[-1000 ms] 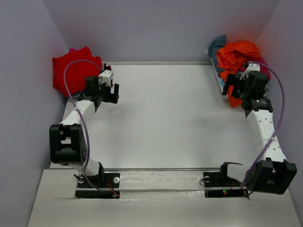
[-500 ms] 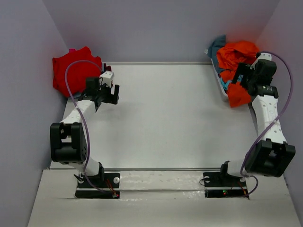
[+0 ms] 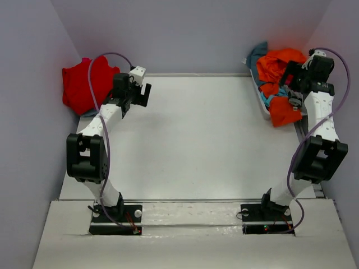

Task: Fold and stack the t-shirts
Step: Grab the tshirt from the pile

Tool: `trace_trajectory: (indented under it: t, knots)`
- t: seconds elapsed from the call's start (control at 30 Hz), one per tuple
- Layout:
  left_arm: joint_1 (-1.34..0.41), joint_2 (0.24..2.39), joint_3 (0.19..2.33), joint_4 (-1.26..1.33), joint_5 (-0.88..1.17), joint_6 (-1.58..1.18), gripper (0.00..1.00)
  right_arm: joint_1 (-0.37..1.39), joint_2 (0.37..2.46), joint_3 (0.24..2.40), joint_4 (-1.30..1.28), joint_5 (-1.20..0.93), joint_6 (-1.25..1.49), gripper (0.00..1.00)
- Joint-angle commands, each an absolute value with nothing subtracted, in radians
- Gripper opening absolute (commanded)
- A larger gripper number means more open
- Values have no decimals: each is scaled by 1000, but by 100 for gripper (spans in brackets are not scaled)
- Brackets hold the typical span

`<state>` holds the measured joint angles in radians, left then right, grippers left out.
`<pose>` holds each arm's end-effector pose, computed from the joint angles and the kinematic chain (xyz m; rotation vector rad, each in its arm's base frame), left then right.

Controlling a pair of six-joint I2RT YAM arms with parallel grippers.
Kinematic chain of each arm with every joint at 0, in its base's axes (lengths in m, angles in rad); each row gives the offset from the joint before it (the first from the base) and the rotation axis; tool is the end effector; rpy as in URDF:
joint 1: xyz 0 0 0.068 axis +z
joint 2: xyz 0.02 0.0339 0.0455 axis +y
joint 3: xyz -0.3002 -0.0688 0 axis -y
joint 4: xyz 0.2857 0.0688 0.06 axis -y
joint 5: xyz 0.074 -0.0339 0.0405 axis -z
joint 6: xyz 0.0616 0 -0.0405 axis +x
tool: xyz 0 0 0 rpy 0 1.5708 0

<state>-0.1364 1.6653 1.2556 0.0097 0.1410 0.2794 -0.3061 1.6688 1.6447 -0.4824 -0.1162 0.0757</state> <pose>0.4532 -0.0709 0.3010 0.4955 1.9034 -0.0453 0.4357 -0.1302 0.3998 0.3235 2.0482 -0.0205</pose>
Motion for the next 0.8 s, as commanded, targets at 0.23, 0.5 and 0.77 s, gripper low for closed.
trace_trajectory:
  t: [0.23,0.5,0.77]
  knots:
    - [-190,1758,1463,18,107,253,99,-304,1779,1746,-394,-261,43,94]
    - [-219,1864,1638,-38,84,249,99,-304,1916,1930,-405,-360,63,92]
    - [-230,1921,1735,-87,49,268,99,-249,2130,2164,-479,-347,61,91]
